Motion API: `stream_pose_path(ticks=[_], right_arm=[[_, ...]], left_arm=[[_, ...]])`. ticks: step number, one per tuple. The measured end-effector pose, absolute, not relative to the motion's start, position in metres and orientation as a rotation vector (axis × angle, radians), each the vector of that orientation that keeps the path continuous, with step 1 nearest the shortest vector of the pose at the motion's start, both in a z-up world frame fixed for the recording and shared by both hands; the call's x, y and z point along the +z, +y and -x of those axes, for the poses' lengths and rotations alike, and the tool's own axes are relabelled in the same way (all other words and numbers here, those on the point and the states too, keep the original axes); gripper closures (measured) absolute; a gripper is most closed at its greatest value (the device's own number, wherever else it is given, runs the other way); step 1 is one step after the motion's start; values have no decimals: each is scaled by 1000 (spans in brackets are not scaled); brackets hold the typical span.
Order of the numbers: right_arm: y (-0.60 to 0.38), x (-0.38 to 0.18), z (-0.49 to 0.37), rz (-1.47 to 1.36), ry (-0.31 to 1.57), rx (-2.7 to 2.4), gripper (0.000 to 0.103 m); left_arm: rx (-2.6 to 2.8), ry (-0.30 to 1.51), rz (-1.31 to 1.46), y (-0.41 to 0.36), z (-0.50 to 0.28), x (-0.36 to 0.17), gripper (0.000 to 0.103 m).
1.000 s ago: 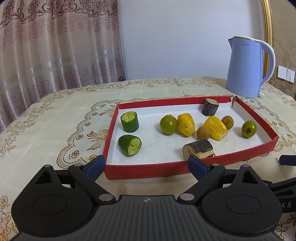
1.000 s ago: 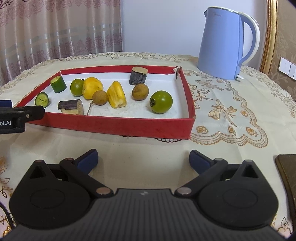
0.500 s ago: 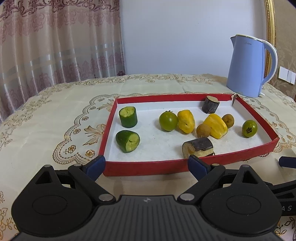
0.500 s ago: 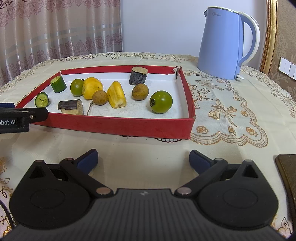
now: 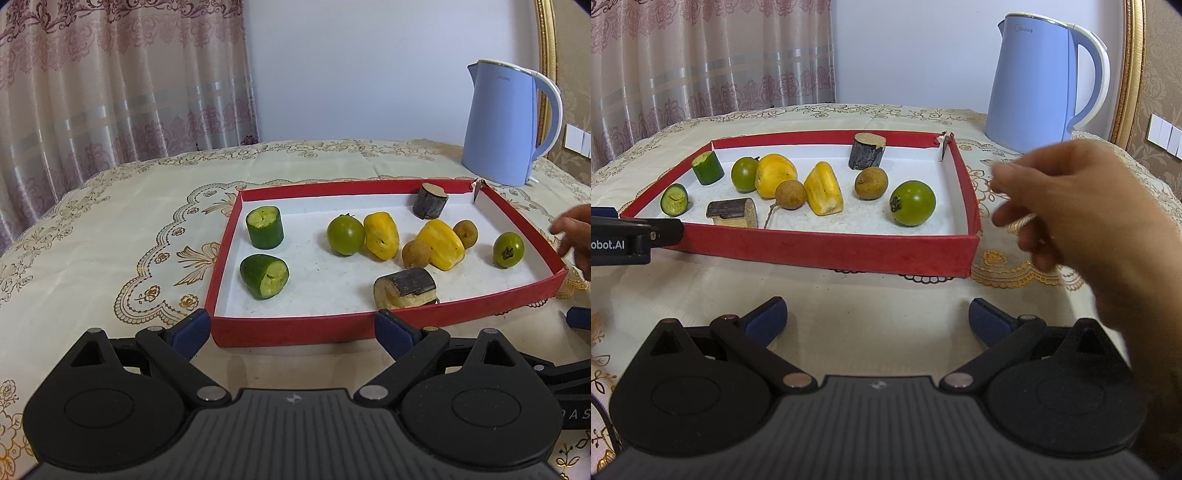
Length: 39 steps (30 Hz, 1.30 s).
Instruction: Organize fruits
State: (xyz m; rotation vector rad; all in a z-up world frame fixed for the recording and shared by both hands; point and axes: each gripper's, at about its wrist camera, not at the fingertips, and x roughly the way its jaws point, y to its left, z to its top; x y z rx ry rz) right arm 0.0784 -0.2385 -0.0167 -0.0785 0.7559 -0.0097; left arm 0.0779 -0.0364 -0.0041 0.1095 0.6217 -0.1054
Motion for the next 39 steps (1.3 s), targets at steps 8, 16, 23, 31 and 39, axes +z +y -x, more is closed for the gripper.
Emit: stream_pose_path(ticks=[8,16,23,31,39], right_arm=[[-238,-17,-79,79,756,-8,0],[-238,-17,-79,78,756,-8,0],[-238,-17,-79,79,756,-8,0],[-238,-17,-79,78,756,-8,0],[-238,-17,-79,78,756,-8,0]], left_arm=[[-97,624,-115,-36,-76,-4,6],[-76,649,-108,-31,-74,-8,6],[-67,653,-112,-27,-72,-9,6],[-66,650,-111,-24,-69,-5,6],[-61,645,-105,-18,-64,-2,6]])
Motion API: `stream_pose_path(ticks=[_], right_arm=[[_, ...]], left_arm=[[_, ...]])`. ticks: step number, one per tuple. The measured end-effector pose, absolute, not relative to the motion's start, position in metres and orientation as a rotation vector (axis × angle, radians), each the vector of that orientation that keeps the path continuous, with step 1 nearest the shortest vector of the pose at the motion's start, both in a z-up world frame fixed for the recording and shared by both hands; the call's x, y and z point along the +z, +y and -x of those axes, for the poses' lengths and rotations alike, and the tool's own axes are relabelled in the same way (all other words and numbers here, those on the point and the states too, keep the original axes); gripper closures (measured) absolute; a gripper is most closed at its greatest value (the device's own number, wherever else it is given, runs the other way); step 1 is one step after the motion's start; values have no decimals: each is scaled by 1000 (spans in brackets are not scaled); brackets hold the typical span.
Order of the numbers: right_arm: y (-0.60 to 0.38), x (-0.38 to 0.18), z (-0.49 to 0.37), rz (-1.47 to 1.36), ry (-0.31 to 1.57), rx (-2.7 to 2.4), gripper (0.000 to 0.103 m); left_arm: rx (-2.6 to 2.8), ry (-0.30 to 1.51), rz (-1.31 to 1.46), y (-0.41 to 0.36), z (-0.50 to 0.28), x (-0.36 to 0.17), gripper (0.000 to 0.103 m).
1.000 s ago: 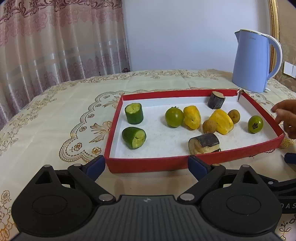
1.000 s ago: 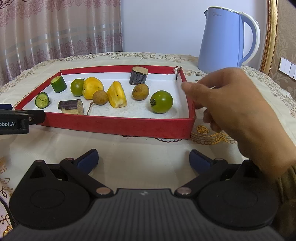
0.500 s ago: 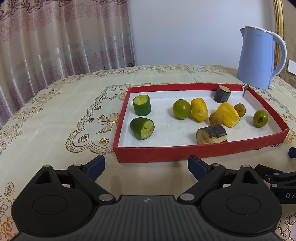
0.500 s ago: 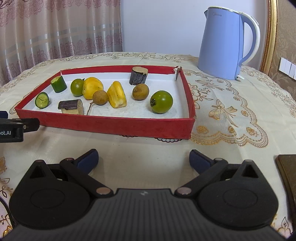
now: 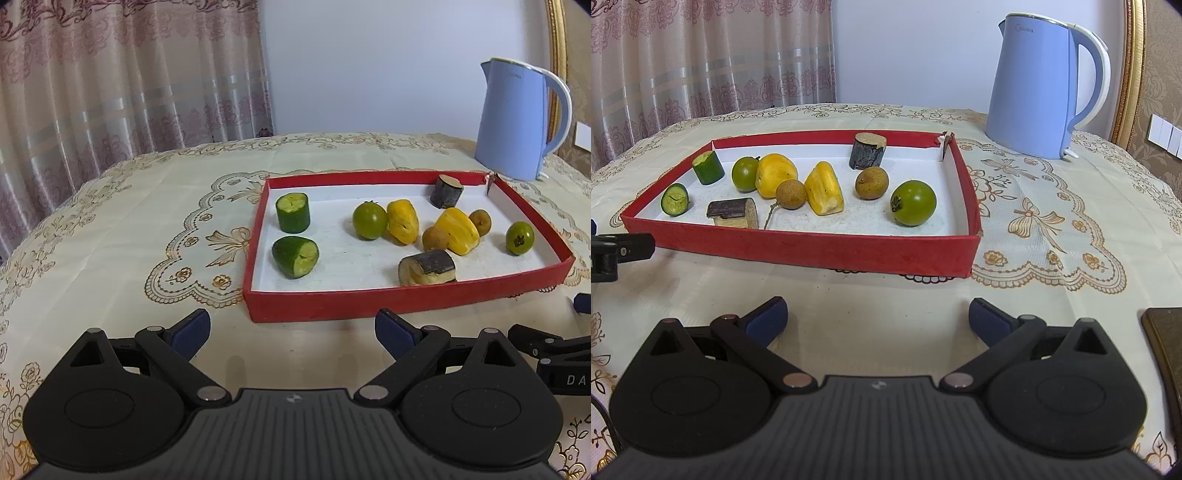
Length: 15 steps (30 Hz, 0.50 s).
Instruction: Organize fruits
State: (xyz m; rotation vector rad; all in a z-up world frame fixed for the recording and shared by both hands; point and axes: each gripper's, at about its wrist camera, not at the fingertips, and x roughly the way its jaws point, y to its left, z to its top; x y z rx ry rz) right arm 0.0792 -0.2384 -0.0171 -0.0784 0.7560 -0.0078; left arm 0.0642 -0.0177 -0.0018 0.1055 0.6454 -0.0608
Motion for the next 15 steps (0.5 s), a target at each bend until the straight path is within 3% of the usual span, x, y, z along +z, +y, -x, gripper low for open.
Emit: stream_pose_path(ticks=[15], right_arm=[[-239,-17,-79,78,756,-8,0]], left_arm=[[-61,648,-103,-18,-65,0,6]])
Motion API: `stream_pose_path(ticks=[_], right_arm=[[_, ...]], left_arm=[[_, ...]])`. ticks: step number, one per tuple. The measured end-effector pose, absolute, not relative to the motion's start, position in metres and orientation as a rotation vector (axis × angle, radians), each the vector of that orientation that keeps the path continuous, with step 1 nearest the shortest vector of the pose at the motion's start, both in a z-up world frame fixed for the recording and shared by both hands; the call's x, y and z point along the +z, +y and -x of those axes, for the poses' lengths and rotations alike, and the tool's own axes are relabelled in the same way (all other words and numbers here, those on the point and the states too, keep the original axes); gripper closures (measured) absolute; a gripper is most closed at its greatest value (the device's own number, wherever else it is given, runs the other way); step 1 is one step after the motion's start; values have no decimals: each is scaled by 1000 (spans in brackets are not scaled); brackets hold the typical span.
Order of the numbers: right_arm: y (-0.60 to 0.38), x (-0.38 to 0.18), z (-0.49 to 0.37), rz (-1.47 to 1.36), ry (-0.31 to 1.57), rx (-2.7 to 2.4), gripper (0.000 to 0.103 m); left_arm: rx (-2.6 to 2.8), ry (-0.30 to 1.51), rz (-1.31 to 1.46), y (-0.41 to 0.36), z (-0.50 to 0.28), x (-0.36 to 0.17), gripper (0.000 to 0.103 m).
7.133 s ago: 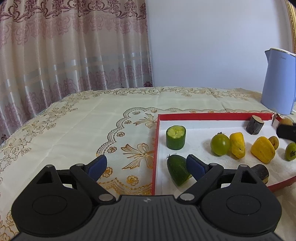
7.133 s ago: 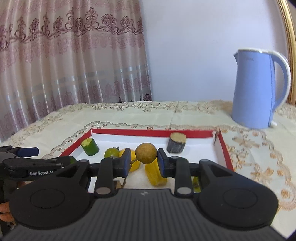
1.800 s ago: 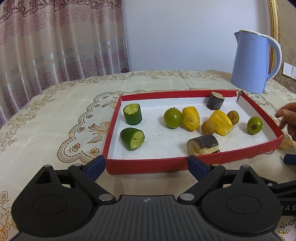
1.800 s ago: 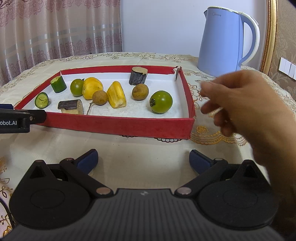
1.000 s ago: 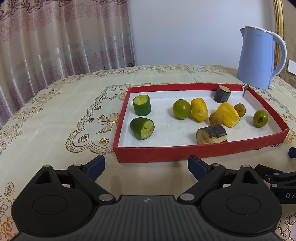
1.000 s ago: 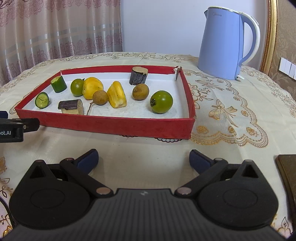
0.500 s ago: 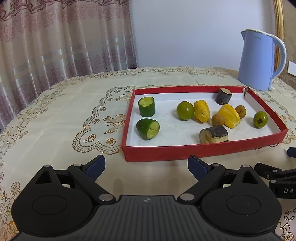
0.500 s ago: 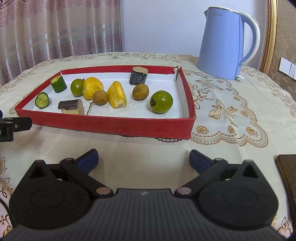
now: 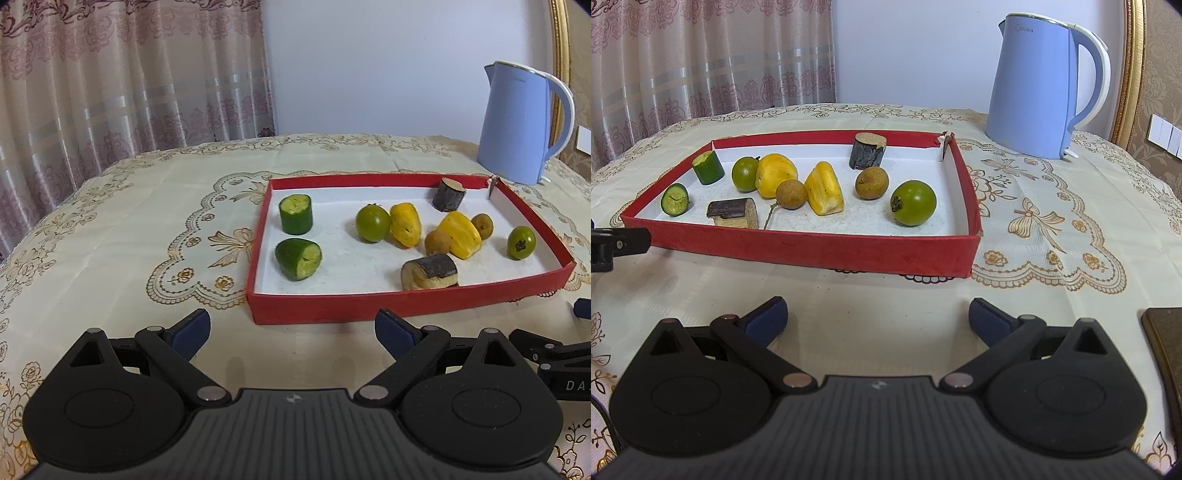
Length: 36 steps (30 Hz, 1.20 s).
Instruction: Organize fruits
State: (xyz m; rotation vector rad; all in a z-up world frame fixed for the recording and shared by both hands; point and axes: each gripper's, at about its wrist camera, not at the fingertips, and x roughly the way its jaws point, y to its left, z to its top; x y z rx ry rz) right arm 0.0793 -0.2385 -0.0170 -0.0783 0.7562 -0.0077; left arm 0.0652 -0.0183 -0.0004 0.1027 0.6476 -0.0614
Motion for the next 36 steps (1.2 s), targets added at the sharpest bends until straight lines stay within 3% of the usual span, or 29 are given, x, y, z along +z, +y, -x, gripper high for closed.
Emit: stream_pose_path(ticks=[36], right_arm=[[-238,-17,-79,78,756,-8,0]], left_arm=[[-78,673,-134,-32,-69,-6,6]])
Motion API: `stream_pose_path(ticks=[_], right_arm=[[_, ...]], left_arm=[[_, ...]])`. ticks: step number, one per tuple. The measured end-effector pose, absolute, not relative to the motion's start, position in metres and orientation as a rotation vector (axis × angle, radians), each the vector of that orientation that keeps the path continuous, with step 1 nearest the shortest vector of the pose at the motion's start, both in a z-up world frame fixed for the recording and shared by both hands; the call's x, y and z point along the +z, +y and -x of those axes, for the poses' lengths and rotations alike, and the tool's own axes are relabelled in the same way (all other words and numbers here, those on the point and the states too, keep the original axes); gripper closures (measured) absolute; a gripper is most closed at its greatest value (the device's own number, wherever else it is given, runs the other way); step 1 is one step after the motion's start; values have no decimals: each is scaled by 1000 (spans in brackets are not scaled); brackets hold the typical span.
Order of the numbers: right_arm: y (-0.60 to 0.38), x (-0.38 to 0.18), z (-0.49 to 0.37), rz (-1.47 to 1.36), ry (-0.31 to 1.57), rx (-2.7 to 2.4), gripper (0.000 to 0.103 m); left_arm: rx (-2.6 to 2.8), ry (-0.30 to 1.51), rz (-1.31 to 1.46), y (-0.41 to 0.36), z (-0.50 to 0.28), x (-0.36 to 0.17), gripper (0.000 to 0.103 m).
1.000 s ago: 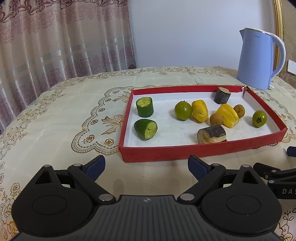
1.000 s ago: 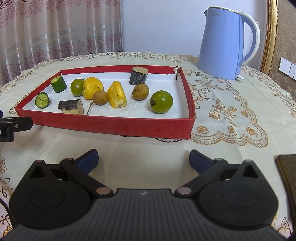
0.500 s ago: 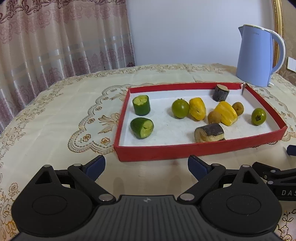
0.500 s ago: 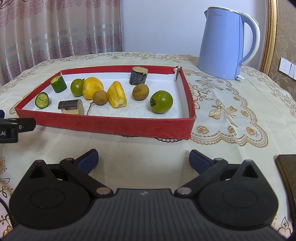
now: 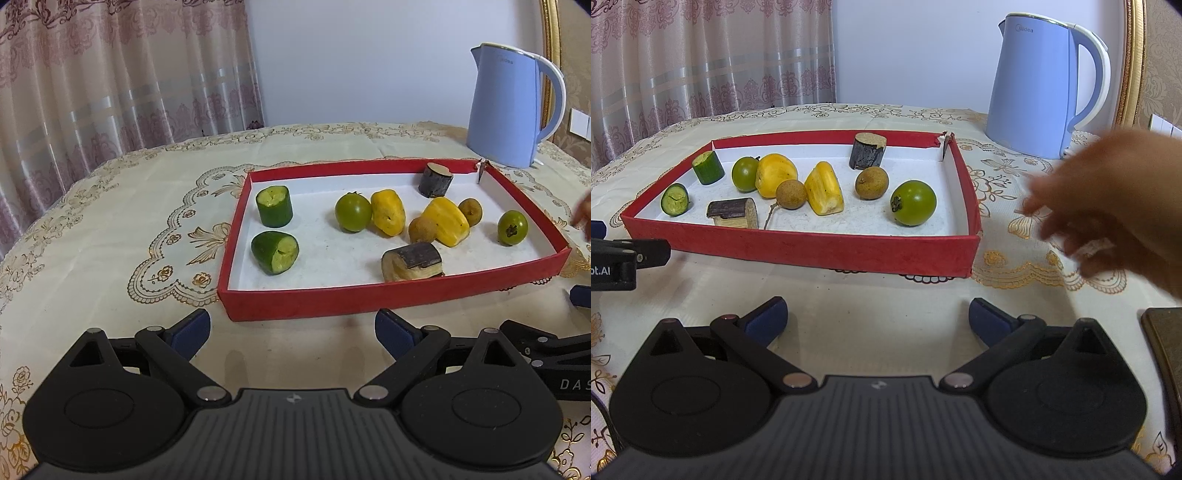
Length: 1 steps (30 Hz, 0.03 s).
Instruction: Organize fruits
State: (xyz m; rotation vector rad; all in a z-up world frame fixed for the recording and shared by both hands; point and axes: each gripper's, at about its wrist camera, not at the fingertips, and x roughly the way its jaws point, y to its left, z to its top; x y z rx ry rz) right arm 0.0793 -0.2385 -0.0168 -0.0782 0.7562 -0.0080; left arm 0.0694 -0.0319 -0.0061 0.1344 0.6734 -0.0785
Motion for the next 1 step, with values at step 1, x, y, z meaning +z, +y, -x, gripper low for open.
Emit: stream_pose_path(ticks=[1], right_arm=[[-238,-17,-79,78,756,-8,0]], left_arm=[[-74,670,-136,-31,-70,-6,6]])
